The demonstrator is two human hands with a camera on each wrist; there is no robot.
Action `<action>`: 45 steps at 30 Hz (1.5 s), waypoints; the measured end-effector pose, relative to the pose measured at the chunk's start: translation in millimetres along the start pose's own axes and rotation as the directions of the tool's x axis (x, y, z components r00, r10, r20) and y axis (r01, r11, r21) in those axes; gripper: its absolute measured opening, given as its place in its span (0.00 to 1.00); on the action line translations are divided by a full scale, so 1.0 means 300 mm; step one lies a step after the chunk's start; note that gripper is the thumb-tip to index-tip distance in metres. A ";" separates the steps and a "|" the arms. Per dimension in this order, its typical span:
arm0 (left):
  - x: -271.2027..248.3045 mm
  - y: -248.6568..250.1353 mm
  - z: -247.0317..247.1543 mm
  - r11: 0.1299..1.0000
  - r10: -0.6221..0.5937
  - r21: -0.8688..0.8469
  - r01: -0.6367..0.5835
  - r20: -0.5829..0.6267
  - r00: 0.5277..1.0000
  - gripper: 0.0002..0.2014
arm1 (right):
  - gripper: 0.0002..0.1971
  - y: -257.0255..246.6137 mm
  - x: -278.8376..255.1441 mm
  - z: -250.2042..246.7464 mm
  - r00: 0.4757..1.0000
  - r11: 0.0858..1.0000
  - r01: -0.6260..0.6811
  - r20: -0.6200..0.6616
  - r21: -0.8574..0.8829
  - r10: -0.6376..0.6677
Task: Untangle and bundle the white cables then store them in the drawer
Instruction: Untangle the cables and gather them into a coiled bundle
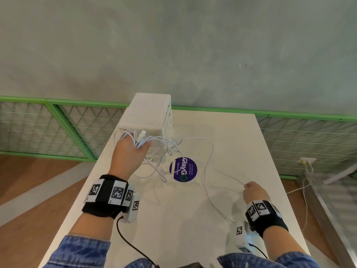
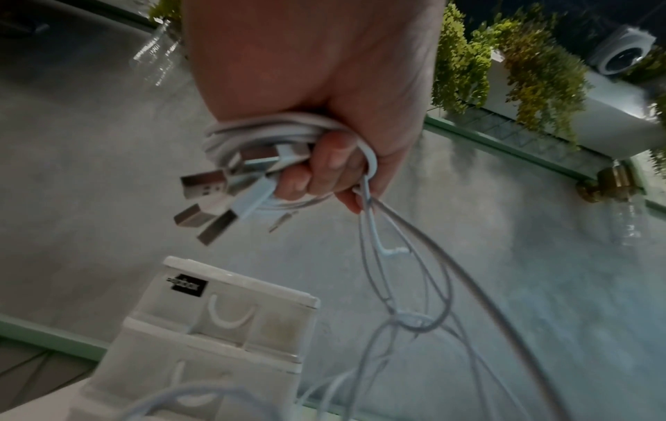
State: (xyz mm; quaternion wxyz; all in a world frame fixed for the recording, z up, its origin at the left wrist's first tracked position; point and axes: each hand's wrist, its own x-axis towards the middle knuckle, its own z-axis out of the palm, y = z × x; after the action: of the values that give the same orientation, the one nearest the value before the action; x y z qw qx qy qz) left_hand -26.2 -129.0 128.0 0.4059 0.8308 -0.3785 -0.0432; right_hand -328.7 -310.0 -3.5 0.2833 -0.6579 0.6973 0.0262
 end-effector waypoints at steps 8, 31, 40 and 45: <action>-0.056 0.123 0.051 0.978 0.208 -0.049 -0.203 0.161 0.965 0.11 | 0.23 -0.300 -0.160 -0.091 0.590 0.579 0.794 -0.457 0.183 -0.666; -0.020 0.039 -0.015 0.980 0.171 0.086 -0.179 0.098 0.980 0.10 | 0.05 -0.276 -0.097 -0.109 0.695 0.735 0.666 -0.460 0.124 -0.553; 0.035 -0.053 -0.025 0.962 0.095 0.260 -0.080 -0.047 0.994 0.16 | 0.06 -0.114 0.041 -0.105 0.913 0.952 0.292 -0.322 0.087 -0.251; 0.031 -0.038 -0.039 0.987 0.076 0.153 -0.056 -0.130 0.989 0.12 | 0.09 -0.062 0.066 -0.086 0.959 0.983 0.160 -0.251 0.089 -0.133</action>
State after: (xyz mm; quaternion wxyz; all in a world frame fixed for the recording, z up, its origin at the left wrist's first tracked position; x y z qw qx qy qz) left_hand -8.5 -123.2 130.0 0.3685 0.8468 -0.3797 0.0552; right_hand -320.1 -340.9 15.9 0.2320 -0.6895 0.6766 -0.1139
